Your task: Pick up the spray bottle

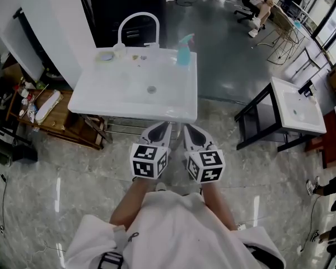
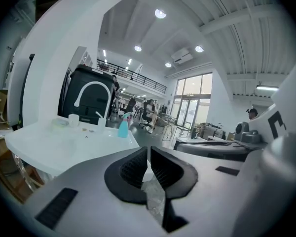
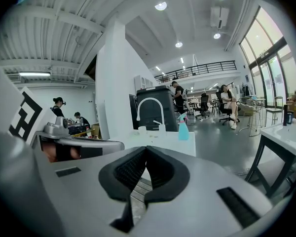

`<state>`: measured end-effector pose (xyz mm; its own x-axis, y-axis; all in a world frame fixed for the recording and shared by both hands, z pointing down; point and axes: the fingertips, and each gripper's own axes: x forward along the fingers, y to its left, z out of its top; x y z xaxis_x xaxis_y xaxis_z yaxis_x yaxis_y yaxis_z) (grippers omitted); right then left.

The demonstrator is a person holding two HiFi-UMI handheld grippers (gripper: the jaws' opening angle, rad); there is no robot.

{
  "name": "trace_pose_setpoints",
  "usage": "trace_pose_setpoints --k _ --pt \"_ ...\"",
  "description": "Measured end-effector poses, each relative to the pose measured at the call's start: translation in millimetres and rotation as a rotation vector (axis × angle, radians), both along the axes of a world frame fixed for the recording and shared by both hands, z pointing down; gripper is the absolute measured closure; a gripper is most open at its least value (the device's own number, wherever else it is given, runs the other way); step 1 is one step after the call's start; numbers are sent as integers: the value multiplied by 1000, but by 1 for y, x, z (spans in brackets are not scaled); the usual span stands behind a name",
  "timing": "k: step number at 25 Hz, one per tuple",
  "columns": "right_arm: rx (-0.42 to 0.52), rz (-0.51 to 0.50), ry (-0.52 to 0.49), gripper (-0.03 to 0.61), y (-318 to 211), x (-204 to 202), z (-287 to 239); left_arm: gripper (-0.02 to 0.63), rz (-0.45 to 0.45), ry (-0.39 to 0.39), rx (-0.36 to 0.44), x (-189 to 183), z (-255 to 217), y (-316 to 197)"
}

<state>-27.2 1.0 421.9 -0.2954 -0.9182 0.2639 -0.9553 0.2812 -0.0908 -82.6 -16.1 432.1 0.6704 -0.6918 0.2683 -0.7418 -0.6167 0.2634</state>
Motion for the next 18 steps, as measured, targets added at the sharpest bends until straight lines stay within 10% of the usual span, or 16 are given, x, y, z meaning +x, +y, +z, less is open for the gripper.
trace_pose_setpoints --k 18 --pt "-16 38 -2 551 -10 -7 11 572 25 5 -11 -12 8 -13"
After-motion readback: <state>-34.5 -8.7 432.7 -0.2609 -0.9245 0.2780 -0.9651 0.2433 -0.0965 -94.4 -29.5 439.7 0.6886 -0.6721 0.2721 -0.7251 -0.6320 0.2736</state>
